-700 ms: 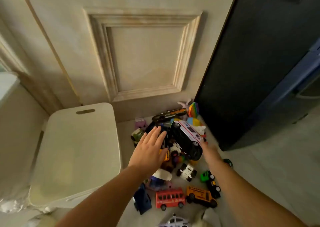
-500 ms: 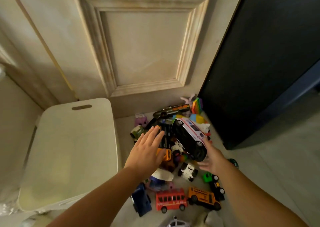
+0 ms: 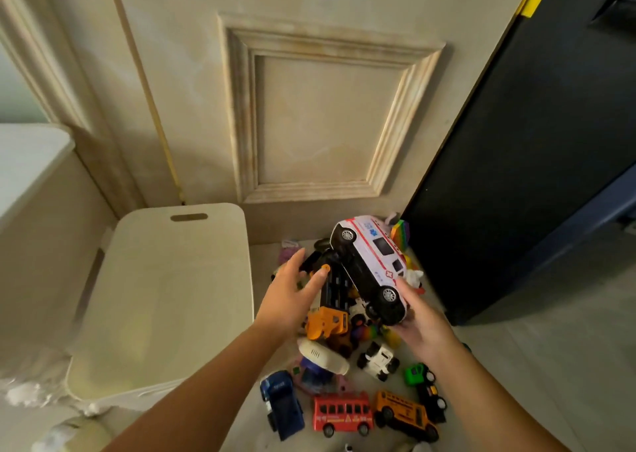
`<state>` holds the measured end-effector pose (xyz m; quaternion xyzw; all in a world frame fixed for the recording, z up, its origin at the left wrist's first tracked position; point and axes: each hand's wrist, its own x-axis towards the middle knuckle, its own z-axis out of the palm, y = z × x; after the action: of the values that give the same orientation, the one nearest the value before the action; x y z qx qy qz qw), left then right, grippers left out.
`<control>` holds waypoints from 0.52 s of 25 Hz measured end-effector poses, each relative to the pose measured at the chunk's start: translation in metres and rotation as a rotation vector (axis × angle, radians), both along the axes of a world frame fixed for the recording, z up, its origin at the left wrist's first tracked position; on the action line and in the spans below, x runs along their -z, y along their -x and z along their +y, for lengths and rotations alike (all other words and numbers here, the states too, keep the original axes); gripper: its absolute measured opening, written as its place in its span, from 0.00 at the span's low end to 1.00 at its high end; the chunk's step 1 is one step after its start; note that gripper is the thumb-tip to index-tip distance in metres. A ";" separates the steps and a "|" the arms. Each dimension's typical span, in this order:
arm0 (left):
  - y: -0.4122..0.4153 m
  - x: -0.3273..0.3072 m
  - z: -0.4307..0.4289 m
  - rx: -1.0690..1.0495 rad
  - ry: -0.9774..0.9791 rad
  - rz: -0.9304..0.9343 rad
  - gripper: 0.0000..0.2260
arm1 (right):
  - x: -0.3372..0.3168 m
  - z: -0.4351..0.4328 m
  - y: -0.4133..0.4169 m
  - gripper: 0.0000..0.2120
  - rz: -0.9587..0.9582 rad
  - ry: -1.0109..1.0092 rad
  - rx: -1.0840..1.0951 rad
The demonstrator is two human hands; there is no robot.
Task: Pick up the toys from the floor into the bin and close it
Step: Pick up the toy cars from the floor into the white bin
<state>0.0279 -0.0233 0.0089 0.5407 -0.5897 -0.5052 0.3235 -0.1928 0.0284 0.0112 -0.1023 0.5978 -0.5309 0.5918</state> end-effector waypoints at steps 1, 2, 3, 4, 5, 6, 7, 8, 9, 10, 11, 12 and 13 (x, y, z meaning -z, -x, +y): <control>-0.007 -0.008 0.001 -0.043 -0.110 0.178 0.26 | -0.012 -0.004 -0.015 0.19 0.005 0.060 -0.051; -0.016 -0.016 0.001 -0.086 -0.221 0.342 0.27 | -0.023 -0.008 -0.032 0.18 0.027 0.110 -0.106; -0.028 -0.021 0.002 -0.109 -0.318 0.467 0.33 | -0.032 -0.012 -0.052 0.19 0.051 0.156 -0.163; -0.042 -0.026 0.002 -0.122 -0.390 0.571 0.38 | -0.037 -0.016 -0.074 0.23 0.092 0.184 -0.220; -0.057 -0.028 0.001 -0.139 -0.426 0.638 0.39 | -0.039 -0.019 -0.094 0.27 0.154 0.196 -0.269; -0.072 -0.029 0.001 -0.171 -0.438 0.690 0.37 | -0.040 -0.023 -0.114 0.26 0.226 0.202 -0.315; -0.089 -0.028 0.000 -0.225 -0.429 0.728 0.33 | -0.042 -0.026 -0.134 0.22 0.273 0.223 -0.350; -0.105 -0.027 0.000 -0.293 -0.417 0.765 0.28 | -0.043 -0.029 -0.151 0.17 0.270 0.239 -0.369; -0.123 -0.026 0.001 -0.366 -0.410 0.797 0.24 | -0.044 -0.032 -0.170 0.13 0.231 0.237 -0.371; -0.140 -0.025 0.003 -0.420 -0.416 0.837 0.21 | -0.040 -0.035 -0.185 0.12 0.229 0.224 -0.369; -0.154 -0.023 0.005 -0.461 -0.425 0.888 0.18 | -0.033 -0.037 -0.196 0.13 0.321 0.212 -0.413; -0.168 -0.021 0.009 -0.495 -0.429 0.939 0.16 | -0.022 -0.038 -0.206 0.14 0.538 0.189 -0.529; -0.177 -0.019 0.011 -0.522 -0.429 0.981 0.15 | -0.008 -0.035 -0.212 0.16 0.754 0.156 -0.671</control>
<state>0.2052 -0.0122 0.0278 0.4246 -0.1036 -0.7076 0.5551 0.0190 -0.0062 0.0194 -0.5171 0.6626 -0.2807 0.4635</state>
